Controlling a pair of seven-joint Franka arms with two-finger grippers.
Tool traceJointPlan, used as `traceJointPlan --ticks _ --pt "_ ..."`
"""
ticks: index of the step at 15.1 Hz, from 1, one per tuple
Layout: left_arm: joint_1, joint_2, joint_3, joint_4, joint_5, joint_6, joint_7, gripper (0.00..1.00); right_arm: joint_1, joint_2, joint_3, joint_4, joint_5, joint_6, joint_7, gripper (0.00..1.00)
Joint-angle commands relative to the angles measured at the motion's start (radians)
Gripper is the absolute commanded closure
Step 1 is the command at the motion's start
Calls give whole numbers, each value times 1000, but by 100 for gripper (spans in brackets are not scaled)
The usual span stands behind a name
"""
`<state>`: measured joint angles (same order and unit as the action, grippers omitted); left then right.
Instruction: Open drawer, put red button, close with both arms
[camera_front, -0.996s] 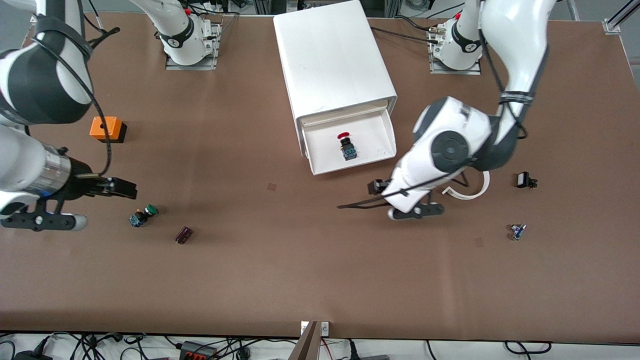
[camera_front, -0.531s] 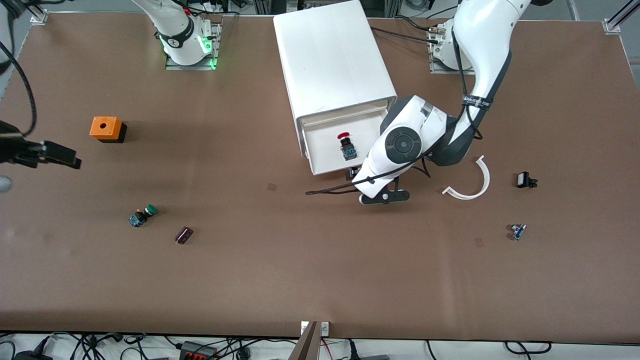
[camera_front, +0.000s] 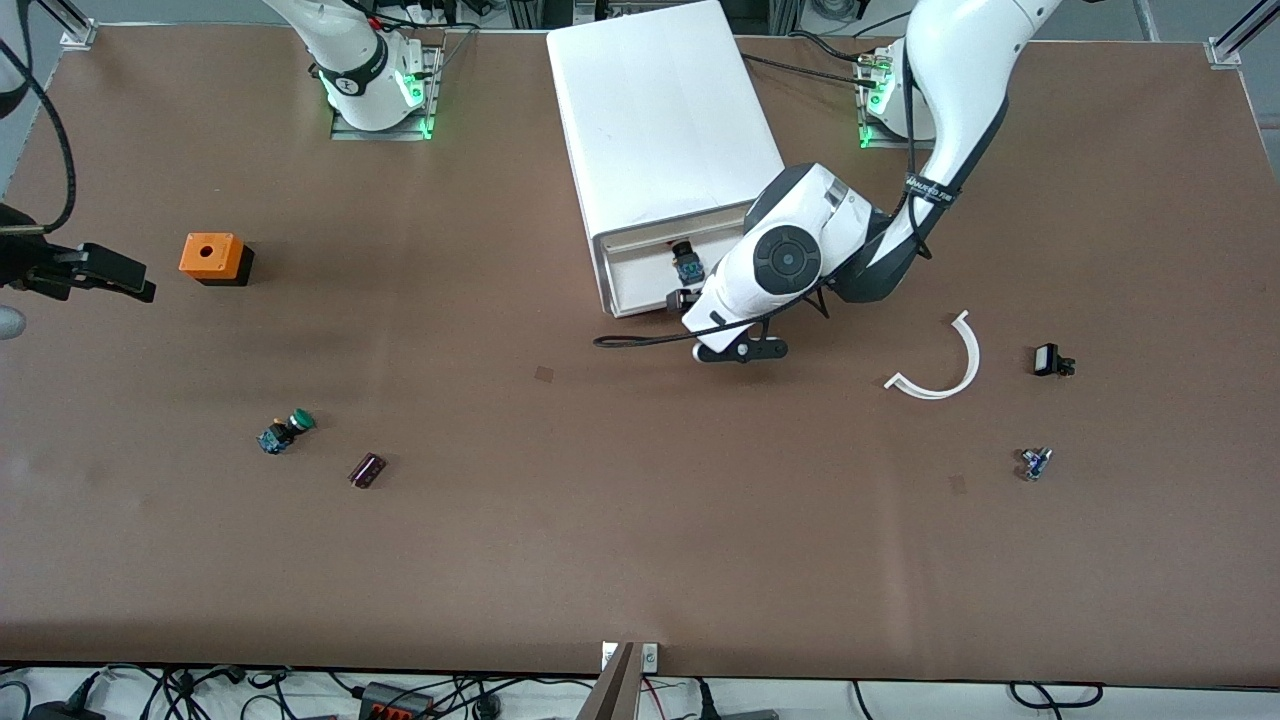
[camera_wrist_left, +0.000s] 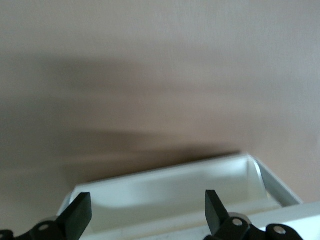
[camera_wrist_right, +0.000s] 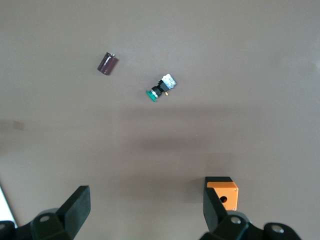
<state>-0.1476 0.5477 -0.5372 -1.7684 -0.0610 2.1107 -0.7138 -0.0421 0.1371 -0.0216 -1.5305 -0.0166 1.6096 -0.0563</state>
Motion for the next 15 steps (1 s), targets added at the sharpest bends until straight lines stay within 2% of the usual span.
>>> traceJointPlan --ticks 1,5,10,15 --pt "82 -40 -90 -86 -20 9 -4 0 7 -102 9 -123 -22 43 -2 0" --pt "66 -34 -96 -105 -22 6 -25 0 5 -114 9 -146 -20 47 1 0" --pt "59 -25 -110 -105 -22 -40 -41 0 7 -152 9 -232 -20 136 -3 0" --pt "74 -26 -109 -86 -22 -51 -35 0 5 -148 11 -188 -13 131 -5 0"
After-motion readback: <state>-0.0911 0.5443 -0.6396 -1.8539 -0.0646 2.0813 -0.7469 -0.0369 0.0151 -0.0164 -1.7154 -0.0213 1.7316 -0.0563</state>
